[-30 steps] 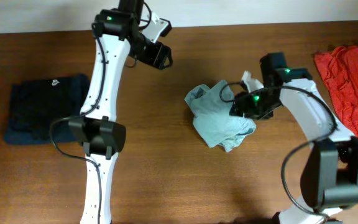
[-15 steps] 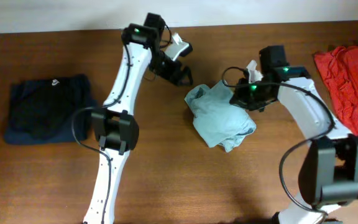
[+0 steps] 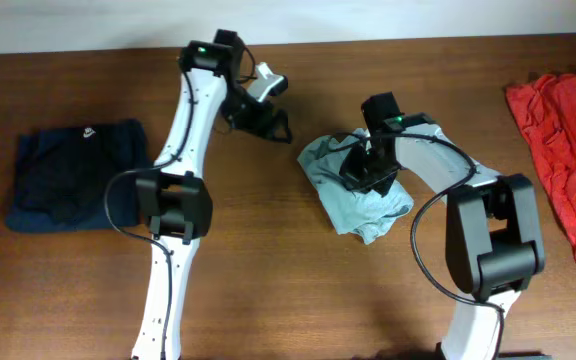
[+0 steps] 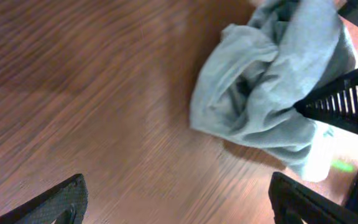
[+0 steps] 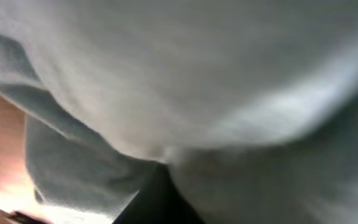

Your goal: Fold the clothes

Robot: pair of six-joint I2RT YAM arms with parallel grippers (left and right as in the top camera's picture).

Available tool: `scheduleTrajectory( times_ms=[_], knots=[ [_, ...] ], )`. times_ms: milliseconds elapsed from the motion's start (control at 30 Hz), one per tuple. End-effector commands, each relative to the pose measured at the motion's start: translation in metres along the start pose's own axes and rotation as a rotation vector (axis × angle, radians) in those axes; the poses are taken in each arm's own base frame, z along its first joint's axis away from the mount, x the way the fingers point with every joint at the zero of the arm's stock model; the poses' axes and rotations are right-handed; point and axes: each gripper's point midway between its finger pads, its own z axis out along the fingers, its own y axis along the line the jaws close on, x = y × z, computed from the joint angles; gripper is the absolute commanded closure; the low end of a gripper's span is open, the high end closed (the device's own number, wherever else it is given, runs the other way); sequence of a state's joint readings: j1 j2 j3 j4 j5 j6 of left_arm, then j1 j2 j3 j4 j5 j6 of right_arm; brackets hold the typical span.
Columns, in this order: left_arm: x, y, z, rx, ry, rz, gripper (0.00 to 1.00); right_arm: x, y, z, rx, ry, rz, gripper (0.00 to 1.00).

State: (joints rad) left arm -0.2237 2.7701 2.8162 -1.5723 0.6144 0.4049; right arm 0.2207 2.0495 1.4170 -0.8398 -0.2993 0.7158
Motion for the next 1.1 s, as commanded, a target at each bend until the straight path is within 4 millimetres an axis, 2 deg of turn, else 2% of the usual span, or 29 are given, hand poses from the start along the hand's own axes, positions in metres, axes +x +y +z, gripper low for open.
scheduleTrajectory(
  times_ms=[0,100,233,300,367,433,500,533,567,633,700,767,900,1067],
  knots=[
    [0.001,0.008,-0.012,0.009,-0.023,-0.005,0.07,0.009,-0.051,0.033,0.299,0.029,-0.346,0.96],
    [0.002,0.01,-0.013,0.008,-0.025,-0.008,0.05,0.01,-0.06,0.027,0.485,0.002,-0.576,0.96],
    [0.001,0.008,-0.011,0.01,-0.023,-0.004,0.04,0.008,-0.059,0.02,0.656,-0.061,-0.731,0.96],
    [0.001,0.005,-0.01,0.011,-0.02,0.001,0.03,0.012,-0.053,0.019,0.636,-0.063,-0.738,0.96],
    [-0.002,-0.002,-0.006,0.027,-0.023,0.026,0.02,0.024,-0.031,0.01,0.484,-0.051,-0.722,0.96],
    [-0.007,-0.015,-0.004,0.078,-0.043,0.086,0.02,0.027,-0.012,-0.01,0.362,-0.086,-0.692,0.96],
    [-0.012,-0.026,0.0,0.109,-0.06,0.131,0.02,0.024,0.005,-0.04,0.254,-0.16,-0.638,0.96],
    [-0.015,-0.029,0.003,0.106,-0.064,0.148,0.02,0.018,0.01,-0.067,0.197,-0.231,-0.575,0.96],
    [-0.02,-0.035,0.009,0.105,-0.069,0.174,0.02,0.012,0.011,-0.092,0.157,-0.292,-0.522,0.95],
    [-0.027,-0.043,0.021,0.095,-0.071,0.218,0.02,0.007,0.011,-0.132,0.078,-0.369,-0.477,0.83],
    [-0.03,-0.046,0.038,0.043,-0.043,0.261,0.02,0.007,0.009,-0.162,0.005,-0.42,-0.45,0.7],
    [-0.026,-0.047,0.059,0.004,0.005,0.285,0.02,0.008,0.001,-0.179,-0.023,-0.436,-0.421,0.69],
    [-0.018,-0.055,0.09,0.031,0.05,0.298,0.01,0.015,-0.016,-0.176,0.003,-0.373,-0.383,0.68],
    [-0.007,-0.062,0.115,0.104,0.082,0.276,0.01,0.02,-0.021,-0.172,0.018,-0.344,-0.377,0.68]
  ],
)
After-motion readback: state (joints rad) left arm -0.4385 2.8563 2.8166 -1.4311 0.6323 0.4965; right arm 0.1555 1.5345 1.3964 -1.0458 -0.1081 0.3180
